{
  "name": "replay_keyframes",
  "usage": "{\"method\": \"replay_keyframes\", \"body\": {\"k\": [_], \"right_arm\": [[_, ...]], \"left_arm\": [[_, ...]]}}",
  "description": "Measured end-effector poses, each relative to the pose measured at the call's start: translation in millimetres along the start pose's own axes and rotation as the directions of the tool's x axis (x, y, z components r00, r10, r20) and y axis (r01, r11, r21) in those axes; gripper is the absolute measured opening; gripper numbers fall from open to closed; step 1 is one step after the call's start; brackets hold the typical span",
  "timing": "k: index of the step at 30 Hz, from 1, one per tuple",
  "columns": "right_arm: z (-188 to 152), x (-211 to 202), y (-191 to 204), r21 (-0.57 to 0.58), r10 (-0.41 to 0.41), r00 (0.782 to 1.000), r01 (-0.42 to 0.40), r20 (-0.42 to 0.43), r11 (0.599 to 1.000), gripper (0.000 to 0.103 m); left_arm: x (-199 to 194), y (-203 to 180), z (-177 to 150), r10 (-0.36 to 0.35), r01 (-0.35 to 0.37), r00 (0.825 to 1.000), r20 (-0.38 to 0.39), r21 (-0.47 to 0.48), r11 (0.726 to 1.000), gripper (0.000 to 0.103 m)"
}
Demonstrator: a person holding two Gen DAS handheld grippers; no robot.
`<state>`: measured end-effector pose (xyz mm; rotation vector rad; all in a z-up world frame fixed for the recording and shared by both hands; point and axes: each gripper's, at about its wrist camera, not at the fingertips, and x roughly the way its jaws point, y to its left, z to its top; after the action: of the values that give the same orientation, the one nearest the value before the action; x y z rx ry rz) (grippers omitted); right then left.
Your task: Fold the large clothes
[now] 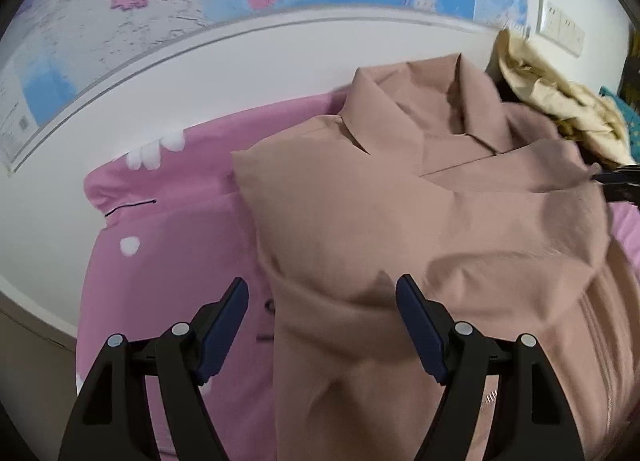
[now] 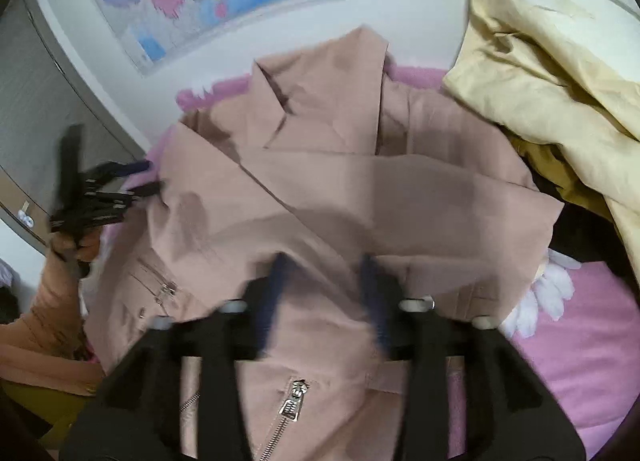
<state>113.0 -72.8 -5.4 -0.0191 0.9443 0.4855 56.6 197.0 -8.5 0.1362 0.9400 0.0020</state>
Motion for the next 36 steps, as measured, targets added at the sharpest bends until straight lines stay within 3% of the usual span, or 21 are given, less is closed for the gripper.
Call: {"method": "replay_keyframes", "body": {"k": [3, 5, 7, 10, 13, 15, 16, 18, 19, 20, 21, 22, 24, 27, 29, 31, 34, 36], "right_arm": [[-11, -19, 8, -0.038, 0.016, 0.998, -0.014, 0.056, 0.999, 0.073], [-19, -26, 14, -0.091, -0.056, 0.996, 0.062, 0.069, 0.994, 0.08], [-29, -23, 12, -0.14, -0.124, 0.991, 0.131, 0.058, 0.981, 0.081], [-31, -11, 0, -0.132, -0.159, 0.987, 0.162, 0.036, 0.978, 0.078], [-27, -5, -17, -0.036, -0.191, 0.981, 0.192, 0.033, 0.981, 0.077], [-24, 2, -28, 0.027, -0.15, 0.988, 0.15, 0.026, 0.988, 0.076], [-24, 4, -32, 0.044, -0.149, 0.989, 0.148, 0.02, 0.988, 0.074], [-23, 13, -39, 0.071, -0.162, 0.987, 0.162, -0.001, 0.984, 0.043], [-23, 14, -41, 0.079, -0.151, 0.989, 0.15, 0.0, 0.986, 0.039], [-22, 12, -42, 0.088, -0.145, 0.989, 0.144, 0.01, 0.986, 0.022], [-21, 7, -44, 0.103, -0.124, 0.992, 0.121, 0.027, 0.987, 0.014], [-20, -3, -45, 0.112, -0.126, 0.99, 0.118, 0.067, 0.987, 0.014], [-19, -27, -47, 0.132, -0.148, 0.977, 0.128, 0.153, 0.983, 0.013], [-19, -59, -56, 0.208, -0.186, 0.947, 0.133, 0.261, 0.969, 0.013], [-21, -58, -63, 0.247, -0.266, 0.932, 0.206, 0.245, 0.947, 0.017], [-25, -38, -74, 0.274, -0.242, 0.959, 0.196, 0.146, 0.942, 0.021], [-34, -27, -73, 0.269, -0.247, 0.962, 0.209, 0.114, 0.94, 0.036], [-38, -34, -67, 0.261, -0.255, 0.957, 0.213, 0.139, 0.941, 0.042]], "left_arm": [[14, -1, 7, 0.022, -0.022, 1.0, -0.016, 0.002, 1.0, 0.067], [20, 1, 8, 0.042, -0.042, 0.999, -0.018, -0.007, 0.999, 0.064], [28, 6, 8, 0.045, -0.046, 0.999, -0.031, -0.037, 0.998, 0.057], [34, 13, 9, 0.075, -0.078, 0.997, -0.036, -0.076, 0.994, 0.052], [40, 19, 10, 0.091, -0.096, 0.995, -0.043, -0.121, 0.988, 0.043], [42, 21, 11, 0.094, -0.099, 0.995, -0.043, -0.138, 0.986, 0.042], [42, 23, 12, 0.1, -0.105, 0.994, -0.042, -0.146, 0.984, 0.041], [42, 23, 12, 0.103, -0.107, 0.994, -0.037, -0.15, 0.983, 0.041], [41, 23, 12, 0.112, -0.115, 0.993, -0.031, -0.149, 0.982, 0.038], [41, 23, 13, 0.119, -0.121, 0.993, -0.024, -0.151, 0.981, 0.035], [40, 23, 14, 0.112, -0.113, 0.994, -0.018, -0.155, 0.981, 0.027], [40, 24, 15, 0.105, -0.105, 0.994, -0.014, -0.162, 0.981, 0.018], [37, 29, 18, 0.078, -0.076, 0.997, 0.004, -0.193, 0.978, 0.014], [32, 31, 22, 0.07, -0.059, 0.997, 0.043, -0.22, 0.974, 0.014], [33, 30, 24, 0.09, -0.074, 0.994, 0.058, -0.233, 0.97, 0.017], [39, 27, 24, 0.11, -0.1, 0.993, 0.033, -0.216, 0.971, 0.023], [47, 23, 20, 0.128, -0.125, 0.992, 0.006, -0.183, 0.975, 0.028], [39, 24, 15, 0.148, -0.144, 0.989, 0.009, -0.18, 0.973, 0.05]]}}
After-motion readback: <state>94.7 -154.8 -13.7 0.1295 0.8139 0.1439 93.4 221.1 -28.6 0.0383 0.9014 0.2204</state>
